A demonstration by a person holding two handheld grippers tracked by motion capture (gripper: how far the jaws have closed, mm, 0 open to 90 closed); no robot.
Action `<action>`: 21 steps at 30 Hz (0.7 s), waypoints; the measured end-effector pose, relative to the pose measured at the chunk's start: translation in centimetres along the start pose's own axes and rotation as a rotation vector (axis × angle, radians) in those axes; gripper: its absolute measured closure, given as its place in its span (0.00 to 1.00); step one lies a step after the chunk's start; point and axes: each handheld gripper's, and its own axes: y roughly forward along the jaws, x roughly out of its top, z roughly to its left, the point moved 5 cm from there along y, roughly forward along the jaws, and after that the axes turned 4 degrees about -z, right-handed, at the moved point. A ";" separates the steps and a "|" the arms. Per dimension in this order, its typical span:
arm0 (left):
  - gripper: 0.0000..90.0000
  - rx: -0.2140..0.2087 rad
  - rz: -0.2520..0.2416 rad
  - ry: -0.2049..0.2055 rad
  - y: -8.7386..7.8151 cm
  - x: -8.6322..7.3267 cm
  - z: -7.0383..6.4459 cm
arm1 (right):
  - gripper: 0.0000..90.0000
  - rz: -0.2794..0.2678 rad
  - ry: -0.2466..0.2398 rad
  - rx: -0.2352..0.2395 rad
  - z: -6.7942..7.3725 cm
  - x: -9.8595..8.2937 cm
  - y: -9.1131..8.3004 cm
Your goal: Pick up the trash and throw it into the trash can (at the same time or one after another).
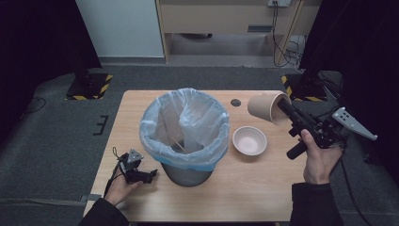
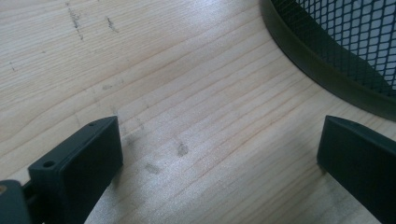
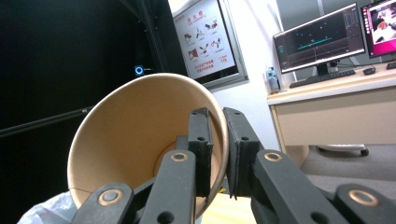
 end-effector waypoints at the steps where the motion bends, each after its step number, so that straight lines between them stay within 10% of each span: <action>1: 0.00 0.000 0.000 0.000 0.0 0.0 0.0 | 0.92 -0.002 -0.001 0.002 0.1 0.2 0.1; 21: 0.00 0.000 0.000 0.000 0.0 0.0 0.0 | 0.92 0.019 -0.035 0.092 4.0 1.1 3.8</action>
